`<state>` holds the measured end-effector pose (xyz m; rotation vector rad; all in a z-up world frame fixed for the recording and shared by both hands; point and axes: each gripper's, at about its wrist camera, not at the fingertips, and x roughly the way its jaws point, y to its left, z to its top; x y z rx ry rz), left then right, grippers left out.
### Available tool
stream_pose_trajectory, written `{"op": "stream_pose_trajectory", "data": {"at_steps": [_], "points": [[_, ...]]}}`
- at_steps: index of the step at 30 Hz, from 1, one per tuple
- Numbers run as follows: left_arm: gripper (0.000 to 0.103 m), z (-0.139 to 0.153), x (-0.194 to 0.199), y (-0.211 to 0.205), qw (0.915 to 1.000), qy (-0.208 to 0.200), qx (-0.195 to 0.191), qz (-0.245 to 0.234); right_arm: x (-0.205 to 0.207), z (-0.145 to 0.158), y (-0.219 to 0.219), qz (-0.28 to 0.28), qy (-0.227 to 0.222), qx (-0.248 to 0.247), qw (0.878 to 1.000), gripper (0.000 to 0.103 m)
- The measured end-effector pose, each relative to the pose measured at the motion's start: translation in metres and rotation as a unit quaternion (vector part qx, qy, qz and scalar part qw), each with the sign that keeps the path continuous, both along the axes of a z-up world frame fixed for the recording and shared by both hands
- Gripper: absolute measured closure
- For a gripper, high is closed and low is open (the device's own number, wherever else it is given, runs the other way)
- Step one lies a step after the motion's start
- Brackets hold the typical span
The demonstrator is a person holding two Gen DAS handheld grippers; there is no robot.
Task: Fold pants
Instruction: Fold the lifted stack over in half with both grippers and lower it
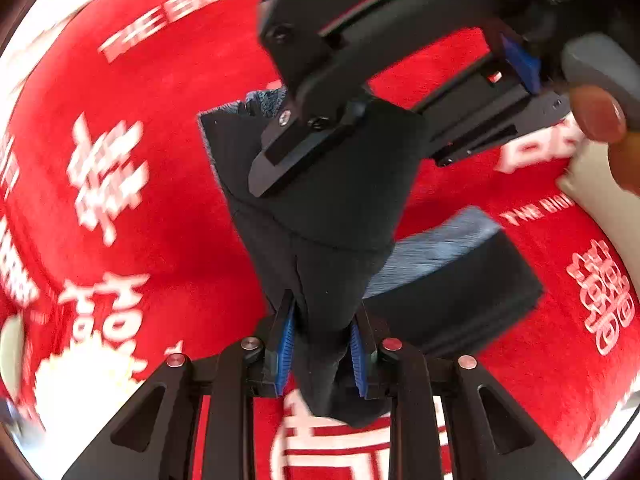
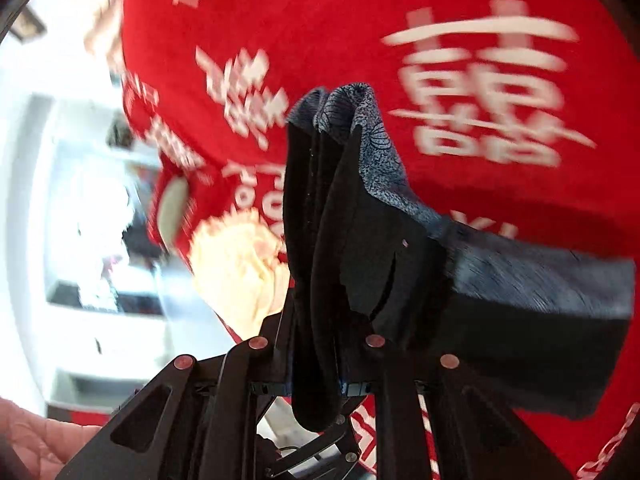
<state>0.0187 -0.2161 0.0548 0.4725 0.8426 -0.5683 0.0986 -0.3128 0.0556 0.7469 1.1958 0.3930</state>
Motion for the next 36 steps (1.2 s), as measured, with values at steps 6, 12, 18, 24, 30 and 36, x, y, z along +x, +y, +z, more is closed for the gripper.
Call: {"op": "stream_pose_trajectory", "data": {"at_steps": [6, 12, 18, 24, 30, 36], "points": [[0.077, -0.013, -0.046, -0.080, 0.9947, -0.002, 0.040, -0.095, -0.077, -0.017, -0.087, -0.104, -0.015, 0.038, 0.994, 0.086], [0.077, -0.072, -0.070, -0.134, 0.9824, 0.028, 0.113, -0.146, -0.134, -0.084, -0.156, -0.179, 0.013, 0.062, 0.982, 0.087], [0.073, -0.108, -0.086, -0.147, 0.9721, 0.030, 0.167, -0.162, -0.156, -0.158, -0.180, -0.215, 0.063, 0.100, 0.969, 0.087], [0.069, -0.083, -0.078, -0.120, 0.9709, 0.070, 0.143, -0.178, -0.150, -0.163, -0.177, -0.200, 0.083, 0.091, 0.972, 0.078], [0.021, -0.049, -0.019, -0.076, 0.9887, 0.102, 0.079, -0.077, -0.118, -0.116, -0.185, -0.185, 0.047, -0.048, 0.981, 0.067], [0.019, -0.069, 0.080, -0.040, 0.9856, 0.154, 0.015, 0.068, -0.049, -0.112, -0.188, -0.159, 0.020, -0.113, 0.981, 0.060]]}}
